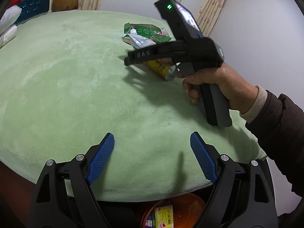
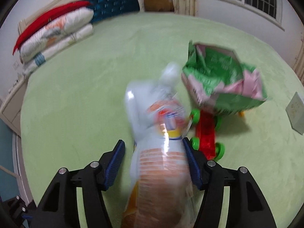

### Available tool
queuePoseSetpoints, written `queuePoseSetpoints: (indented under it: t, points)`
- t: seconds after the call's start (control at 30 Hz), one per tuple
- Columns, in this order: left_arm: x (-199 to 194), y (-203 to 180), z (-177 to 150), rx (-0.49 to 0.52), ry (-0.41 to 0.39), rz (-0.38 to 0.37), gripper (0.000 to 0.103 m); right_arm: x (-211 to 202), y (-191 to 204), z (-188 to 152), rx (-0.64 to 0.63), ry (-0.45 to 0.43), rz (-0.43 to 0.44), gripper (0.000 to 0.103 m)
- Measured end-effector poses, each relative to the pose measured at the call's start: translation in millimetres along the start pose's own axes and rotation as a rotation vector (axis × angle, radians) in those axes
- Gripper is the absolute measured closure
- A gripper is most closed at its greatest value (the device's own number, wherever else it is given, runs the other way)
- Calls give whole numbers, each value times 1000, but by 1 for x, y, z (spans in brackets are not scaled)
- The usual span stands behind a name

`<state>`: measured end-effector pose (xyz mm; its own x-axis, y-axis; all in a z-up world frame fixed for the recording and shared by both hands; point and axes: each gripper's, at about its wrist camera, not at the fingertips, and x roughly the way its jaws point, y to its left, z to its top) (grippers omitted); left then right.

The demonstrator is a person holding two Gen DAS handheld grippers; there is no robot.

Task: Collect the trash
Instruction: 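Grasp the white-capped drink pouch with the right tool, then grasp the green and pink snack bag with the left tool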

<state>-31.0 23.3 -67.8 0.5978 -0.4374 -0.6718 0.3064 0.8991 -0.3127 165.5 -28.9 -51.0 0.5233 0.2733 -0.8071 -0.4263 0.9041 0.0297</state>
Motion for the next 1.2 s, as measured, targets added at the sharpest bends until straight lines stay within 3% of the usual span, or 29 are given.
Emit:
queuePoseSetpoints:
  t: [0.13, 0.27, 0.37, 0.53, 0.7, 0.87, 1.03, 1.2]
  points:
    - [-1, 3, 1, -8, 1, 8, 23, -8, -6, -3, 30, -10, 25, 65]
    - [-5, 7, 6, -17, -3, 19, 23, -37, -8, -17, 53, -74, 64, 65]
    - [-10, 8, 14, -4, -17, 44, 23, -68, -13, -37, 82, -146, 110, 65]
    - [-6, 7, 40, 17, -28, 90, 23, -119, -41, -78, 148, -248, 97, 65]
    - [15, -1, 99, 10, -26, 115, 23, -167, -75, -131, 232, -324, 50, 65]
    - [58, -20, 188, -38, 21, 107, 23, -193, -98, -174, 318, -358, 57, 65]
    - [127, -12, 271, -205, 124, 112, 23, -204, -118, -201, 371, -379, 75, 65]
    - [181, -1, 307, -340, 247, 221, 23, -205, -134, -216, 407, -392, 79, 64]
